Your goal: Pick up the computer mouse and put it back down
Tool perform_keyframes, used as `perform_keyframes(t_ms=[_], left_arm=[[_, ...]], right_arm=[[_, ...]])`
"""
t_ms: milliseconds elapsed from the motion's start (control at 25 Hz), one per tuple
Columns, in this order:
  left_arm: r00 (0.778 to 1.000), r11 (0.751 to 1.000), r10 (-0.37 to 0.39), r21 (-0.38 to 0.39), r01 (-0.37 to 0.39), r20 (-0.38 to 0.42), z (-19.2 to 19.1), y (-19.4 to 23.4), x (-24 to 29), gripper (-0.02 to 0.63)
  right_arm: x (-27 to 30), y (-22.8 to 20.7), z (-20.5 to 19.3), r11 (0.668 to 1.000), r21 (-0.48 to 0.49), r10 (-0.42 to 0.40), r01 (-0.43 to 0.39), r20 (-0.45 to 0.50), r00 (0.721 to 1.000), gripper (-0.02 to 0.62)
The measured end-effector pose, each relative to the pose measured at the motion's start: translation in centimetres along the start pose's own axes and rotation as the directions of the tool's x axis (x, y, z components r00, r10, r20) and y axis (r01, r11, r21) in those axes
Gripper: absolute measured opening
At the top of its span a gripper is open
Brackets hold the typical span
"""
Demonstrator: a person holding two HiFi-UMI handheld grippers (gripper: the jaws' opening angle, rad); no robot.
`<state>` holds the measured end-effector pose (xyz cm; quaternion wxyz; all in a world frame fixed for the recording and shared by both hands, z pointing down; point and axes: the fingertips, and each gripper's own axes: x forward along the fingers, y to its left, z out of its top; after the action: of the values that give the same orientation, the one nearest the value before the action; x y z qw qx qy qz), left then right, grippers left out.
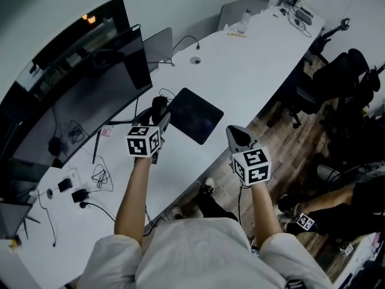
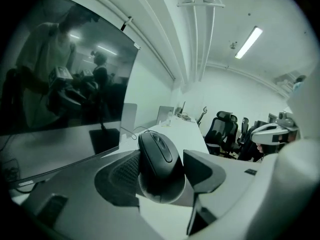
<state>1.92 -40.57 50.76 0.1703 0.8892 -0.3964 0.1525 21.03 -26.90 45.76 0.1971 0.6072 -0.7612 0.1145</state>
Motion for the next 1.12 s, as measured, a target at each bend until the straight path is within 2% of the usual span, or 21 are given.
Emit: perform_keyframes(t_ms=[280, 360, 480, 640, 800, 960, 1120], left_arm=[[0.997, 0.997, -0.072, 0.022, 0.073, -0.039, 1.8, -4.4, 11.4, 0.276], [0.994, 0.997, -0.076, 0.027, 0.079, -0.078, 0.7, -5.0, 14.0, 0.276], [0.982, 0.995, -0.069, 0.053, 0.079, -0.177, -2.9, -5.4, 17.1, 0.276], [0.952, 0.996, -0.073, 0.029, 0.086, -0.297, -8.3, -5.5, 18.9, 0.259], [0.920, 0.995, -0.080, 0.026, 0.097, -0.383, -12.1, -5.8, 19.3, 0.258], [0.900, 0.994, -0.072, 0.043, 0.100, -0.431, -13.9, -5.8, 19.2, 0.256], [0.880, 0.989, -0.056, 0.095, 0.115, -0.472, -15.4, -5.7, 19.3, 0.265]], right_arm=[[3.9, -7.7, -0.9, 1.000, 0.022, 0.001, 0.000, -0.038, 0.999, 0.015], [5.2, -9.4, -1.7, 0.999, 0.032, 0.006, -0.004, -0.058, 0.998, 0.015], [7.0, -11.0, -3.0, 0.999, 0.050, 0.019, -0.014, -0.088, 0.996, 0.015], [8.6, -11.6, -4.9, 0.996, 0.080, 0.037, -0.027, -0.122, 0.992, 0.015], [9.2, -11.5, -6.1, 0.995, 0.100, 0.044, -0.030, -0.145, 0.989, 0.015], [9.0, -11.1, -6.6, 0.993, 0.112, 0.039, -0.022, -0.156, 0.987, 0.015], [8.5, -10.4, -7.2, 0.993, 0.121, 0.032, -0.012, -0.164, 0.986, 0.015]])
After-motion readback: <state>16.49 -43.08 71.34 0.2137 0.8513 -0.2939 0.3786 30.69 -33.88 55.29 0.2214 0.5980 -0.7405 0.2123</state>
